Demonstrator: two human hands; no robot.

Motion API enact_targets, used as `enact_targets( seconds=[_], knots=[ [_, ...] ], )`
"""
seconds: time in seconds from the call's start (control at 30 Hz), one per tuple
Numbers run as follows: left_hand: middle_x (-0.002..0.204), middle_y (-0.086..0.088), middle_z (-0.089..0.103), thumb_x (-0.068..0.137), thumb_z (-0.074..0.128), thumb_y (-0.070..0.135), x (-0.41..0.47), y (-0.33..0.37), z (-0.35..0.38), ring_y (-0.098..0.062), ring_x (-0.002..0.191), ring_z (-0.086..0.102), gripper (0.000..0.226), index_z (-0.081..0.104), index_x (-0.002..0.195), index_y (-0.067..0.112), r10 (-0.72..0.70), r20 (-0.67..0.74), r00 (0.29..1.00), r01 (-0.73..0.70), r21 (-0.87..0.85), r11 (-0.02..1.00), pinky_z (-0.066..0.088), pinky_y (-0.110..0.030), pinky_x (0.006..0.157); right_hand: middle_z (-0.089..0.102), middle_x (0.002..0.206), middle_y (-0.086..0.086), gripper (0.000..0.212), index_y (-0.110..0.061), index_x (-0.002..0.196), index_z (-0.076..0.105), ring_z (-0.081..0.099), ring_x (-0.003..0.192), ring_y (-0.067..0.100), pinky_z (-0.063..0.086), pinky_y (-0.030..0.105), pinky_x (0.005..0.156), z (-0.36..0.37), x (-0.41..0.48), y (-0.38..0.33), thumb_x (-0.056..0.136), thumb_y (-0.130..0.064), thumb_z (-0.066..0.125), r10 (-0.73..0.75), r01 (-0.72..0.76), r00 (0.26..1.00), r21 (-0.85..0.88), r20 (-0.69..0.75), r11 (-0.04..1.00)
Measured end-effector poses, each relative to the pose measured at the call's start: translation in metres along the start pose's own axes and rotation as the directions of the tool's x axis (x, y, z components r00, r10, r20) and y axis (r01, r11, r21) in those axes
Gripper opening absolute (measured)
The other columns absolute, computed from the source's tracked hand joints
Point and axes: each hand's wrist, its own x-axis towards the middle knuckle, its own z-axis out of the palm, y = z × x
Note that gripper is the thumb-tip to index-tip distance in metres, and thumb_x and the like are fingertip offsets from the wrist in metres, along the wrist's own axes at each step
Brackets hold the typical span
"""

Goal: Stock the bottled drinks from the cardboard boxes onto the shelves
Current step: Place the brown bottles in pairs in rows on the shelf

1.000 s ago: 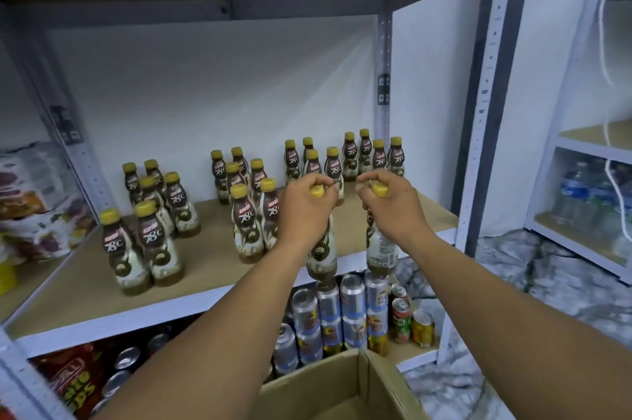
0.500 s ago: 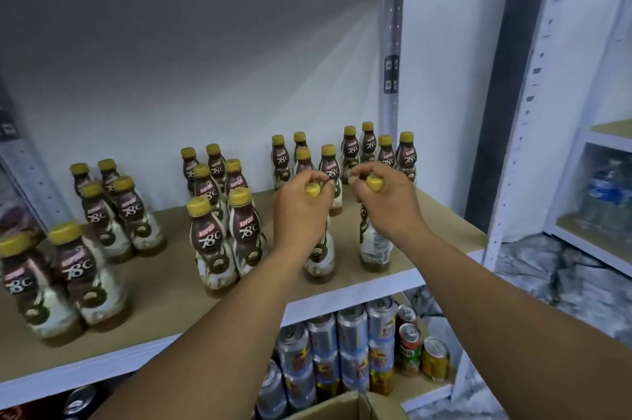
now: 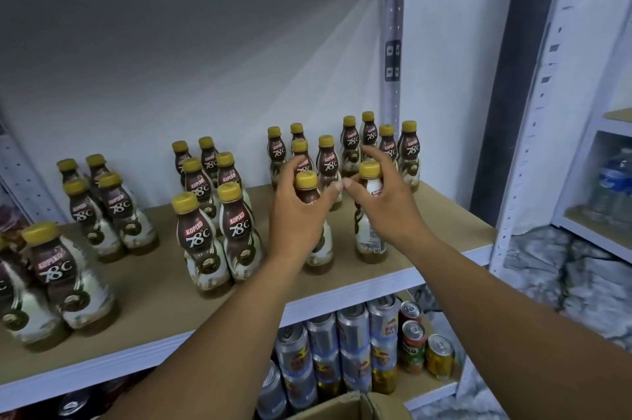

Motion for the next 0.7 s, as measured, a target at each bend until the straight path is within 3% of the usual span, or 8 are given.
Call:
enact_targets(
  seconds=[0.1,0.17,0.27,0.33,0.4,0.5,0.7],
  knots=[
    [0.123,0.029,0.059,0.083,0.084,0.04,-0.018,-0.007,-0.004,0.013,0.114,0.056,0.071,0.046,0.143,0.037,0.027,0.017,0.999,-0.027,0.005,1.0,0.047,-0.011,0.093,0.064,0.12,-0.026,0.055,-0.037,0.143,0.044,0.059,0.11,-0.01,0.046,0.014,0.09,-0.002,-0.018,0.007,0.094,-0.039,0.07,0.007,-0.008,1.0,0.01,0.029,1.0],
    [0.125,0.027,0.06,0.087,0.081,0.034,-0.028,-0.015,-0.006,0.015,0.114,0.056,0.069,0.045,0.146,0.031,0.028,0.041,0.999,-0.027,-0.016,1.0,0.045,-0.006,0.091,0.066,0.122,-0.024,0.058,-0.036,0.146,0.043,0.061,0.114,-0.006,0.049,0.024,0.098,-0.004,-0.029,0.016,0.095,-0.041,0.069,0.024,-0.025,0.999,0.011,0.045,1.0],
    [0.125,0.025,0.063,0.092,0.077,0.03,-0.04,-0.027,-0.01,0.012,0.112,0.059,0.063,0.046,0.146,0.028,0.0,0.082,0.997,0.001,-0.022,1.0,0.048,-0.009,0.091,0.063,0.129,-0.026,0.066,-0.041,0.152,0.033,0.059,0.119,-0.005,0.049,0.03,0.102,-0.008,-0.042,0.03,0.095,-0.044,0.067,0.057,-0.055,0.996,-0.025,0.071,0.998],
    [0.119,0.032,0.064,0.092,0.075,0.034,-0.045,-0.032,-0.011,0.014,0.11,0.059,0.056,0.048,0.142,0.032,-0.028,0.092,0.995,0.03,-0.021,0.999,0.046,-0.006,0.088,0.062,0.13,-0.028,0.068,-0.043,0.153,0.03,0.059,0.119,-0.005,0.05,0.03,0.101,-0.008,-0.048,0.035,0.095,-0.048,0.065,0.075,-0.072,0.994,-0.037,0.076,0.997],
    [0.113,0.042,0.061,0.092,0.075,0.038,-0.048,-0.033,-0.011,0.017,0.108,0.058,0.05,0.048,0.134,0.039,-0.053,0.089,0.995,0.055,-0.021,0.998,0.043,-0.002,0.084,0.061,0.125,-0.035,0.066,-0.043,0.153,0.03,0.059,0.115,-0.009,0.049,0.022,0.096,-0.005,-0.052,0.038,0.096,-0.047,0.063,0.086,-0.083,0.994,-0.037,0.074,0.996],
    [0.112,0.042,0.061,0.092,0.073,0.042,-0.048,-0.035,-0.01,0.017,0.109,0.057,0.047,0.049,0.133,0.04,-0.054,0.093,0.994,0.056,-0.02,0.998,0.042,-0.005,0.085,0.058,0.118,-0.044,0.063,-0.045,0.153,0.029,0.058,0.11,-0.015,0.046,0.011,0.086,-0.001,-0.056,0.043,0.098,-0.048,0.06,0.083,-0.079,0.995,-0.073,0.048,0.994],
    [0.111,0.041,0.062,0.09,0.077,0.028,-0.049,-0.041,-0.011,0.011,0.106,0.061,0.063,0.044,0.144,0.032,-0.019,0.092,0.996,0.018,0.014,1.0,0.047,-0.016,0.088,0.059,0.133,-0.024,0.063,-0.05,0.153,0.023,0.057,0.119,-0.001,0.046,0.029,0.098,0.0,-0.058,0.052,0.098,-0.058,0.052,0.079,-0.079,0.997,-0.112,-0.005,0.991]
  ],
)
